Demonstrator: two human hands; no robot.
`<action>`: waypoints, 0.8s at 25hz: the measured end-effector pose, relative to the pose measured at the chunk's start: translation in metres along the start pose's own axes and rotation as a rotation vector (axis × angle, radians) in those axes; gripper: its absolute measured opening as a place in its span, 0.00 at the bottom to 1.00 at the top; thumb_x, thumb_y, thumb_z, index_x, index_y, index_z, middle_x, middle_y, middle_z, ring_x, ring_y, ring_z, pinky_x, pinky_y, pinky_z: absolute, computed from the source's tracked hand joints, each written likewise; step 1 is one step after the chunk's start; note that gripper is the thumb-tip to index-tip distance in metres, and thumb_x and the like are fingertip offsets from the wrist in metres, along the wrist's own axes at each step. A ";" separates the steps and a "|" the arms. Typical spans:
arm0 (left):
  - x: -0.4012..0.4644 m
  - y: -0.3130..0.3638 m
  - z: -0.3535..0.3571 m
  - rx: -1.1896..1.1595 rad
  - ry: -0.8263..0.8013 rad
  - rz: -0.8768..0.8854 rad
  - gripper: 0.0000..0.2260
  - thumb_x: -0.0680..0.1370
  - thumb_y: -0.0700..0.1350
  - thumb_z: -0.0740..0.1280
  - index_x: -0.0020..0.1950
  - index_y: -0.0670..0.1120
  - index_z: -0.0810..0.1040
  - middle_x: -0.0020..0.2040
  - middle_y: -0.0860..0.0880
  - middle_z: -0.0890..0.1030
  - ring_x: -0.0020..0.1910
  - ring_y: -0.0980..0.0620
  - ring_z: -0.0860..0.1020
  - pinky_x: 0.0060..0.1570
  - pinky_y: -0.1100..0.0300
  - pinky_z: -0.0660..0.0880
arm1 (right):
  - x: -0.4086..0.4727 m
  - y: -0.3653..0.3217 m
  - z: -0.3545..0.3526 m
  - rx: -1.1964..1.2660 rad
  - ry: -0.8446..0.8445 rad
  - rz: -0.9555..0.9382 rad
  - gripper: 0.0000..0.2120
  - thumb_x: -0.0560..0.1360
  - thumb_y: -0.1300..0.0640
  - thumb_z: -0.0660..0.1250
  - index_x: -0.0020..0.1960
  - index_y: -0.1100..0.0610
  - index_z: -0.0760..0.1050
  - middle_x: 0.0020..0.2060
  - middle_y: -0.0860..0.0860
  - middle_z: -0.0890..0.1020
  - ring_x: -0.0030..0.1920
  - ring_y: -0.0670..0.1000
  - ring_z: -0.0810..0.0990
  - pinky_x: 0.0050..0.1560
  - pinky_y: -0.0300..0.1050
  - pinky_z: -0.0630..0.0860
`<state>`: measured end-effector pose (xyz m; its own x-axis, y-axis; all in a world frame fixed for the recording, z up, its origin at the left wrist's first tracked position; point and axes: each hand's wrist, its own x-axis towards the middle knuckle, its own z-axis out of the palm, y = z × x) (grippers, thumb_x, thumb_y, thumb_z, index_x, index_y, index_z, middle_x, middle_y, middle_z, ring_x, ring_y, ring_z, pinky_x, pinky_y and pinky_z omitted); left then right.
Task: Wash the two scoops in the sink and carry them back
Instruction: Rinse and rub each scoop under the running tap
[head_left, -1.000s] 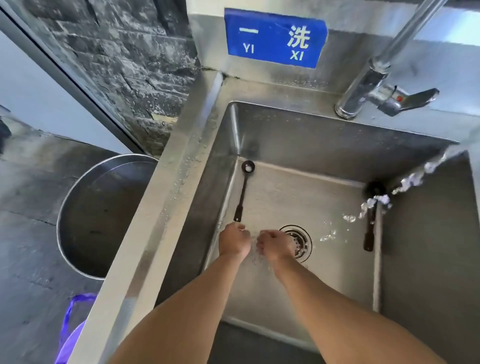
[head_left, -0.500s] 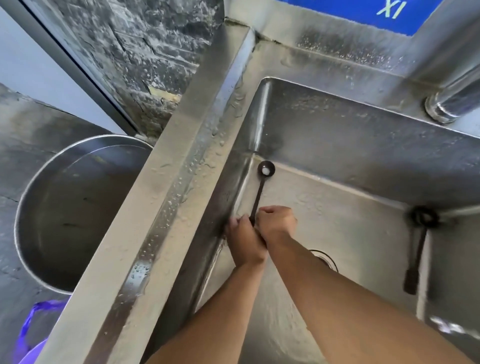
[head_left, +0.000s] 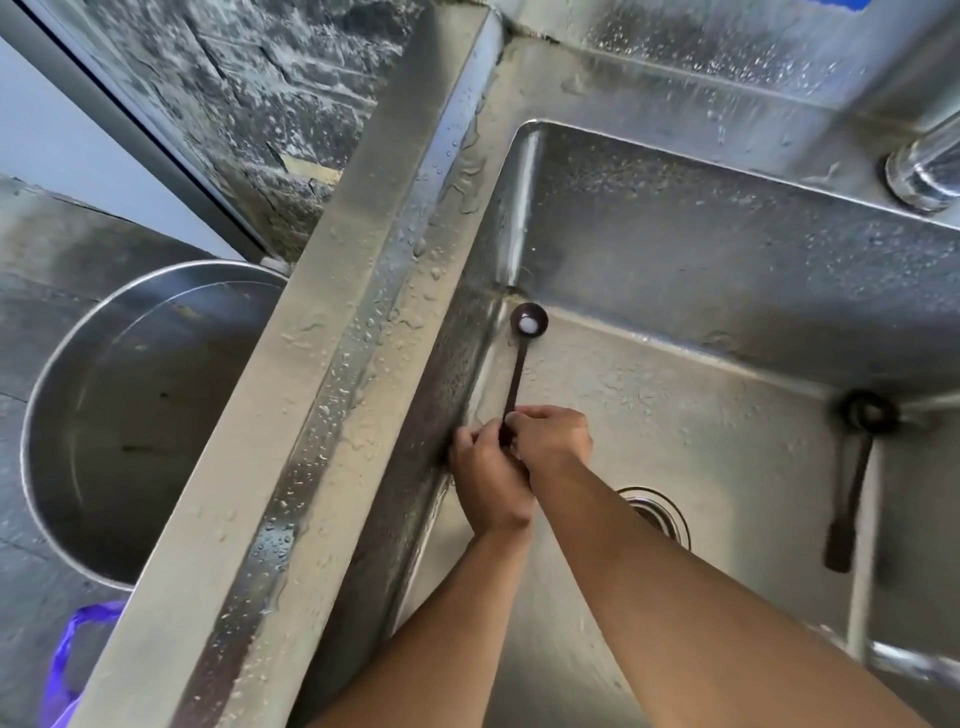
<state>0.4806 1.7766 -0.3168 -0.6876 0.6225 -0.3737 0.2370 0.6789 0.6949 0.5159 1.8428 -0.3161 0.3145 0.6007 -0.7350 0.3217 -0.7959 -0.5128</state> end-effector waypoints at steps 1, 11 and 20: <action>0.001 -0.003 0.001 0.003 0.025 -0.017 0.06 0.77 0.45 0.68 0.47 0.43 0.80 0.44 0.56 0.80 0.44 0.52 0.79 0.45 0.55 0.77 | -0.002 0.003 -0.001 0.041 -0.009 0.014 0.02 0.71 0.56 0.77 0.40 0.49 0.86 0.36 0.48 0.87 0.33 0.46 0.85 0.29 0.33 0.79; -0.054 0.023 -0.033 -0.204 -0.167 -0.091 0.14 0.73 0.35 0.67 0.43 0.54 0.85 0.37 0.56 0.85 0.39 0.57 0.83 0.38 0.65 0.77 | -0.043 0.041 -0.055 0.331 -0.080 0.005 0.05 0.71 0.61 0.76 0.45 0.53 0.87 0.36 0.49 0.88 0.38 0.49 0.88 0.43 0.45 0.85; -0.132 0.060 -0.055 -0.379 -0.489 -0.143 0.15 0.72 0.28 0.68 0.48 0.44 0.87 0.38 0.45 0.87 0.34 0.49 0.83 0.34 0.55 0.80 | -0.098 0.072 -0.153 0.525 -0.116 -0.041 0.05 0.74 0.64 0.72 0.45 0.55 0.85 0.32 0.50 0.86 0.28 0.47 0.83 0.25 0.41 0.77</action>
<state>0.5478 1.7138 -0.1926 -0.2803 0.7024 -0.6543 -0.1547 0.6396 0.7530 0.6450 1.7385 -0.2130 0.2012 0.6435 -0.7385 -0.1678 -0.7201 -0.6732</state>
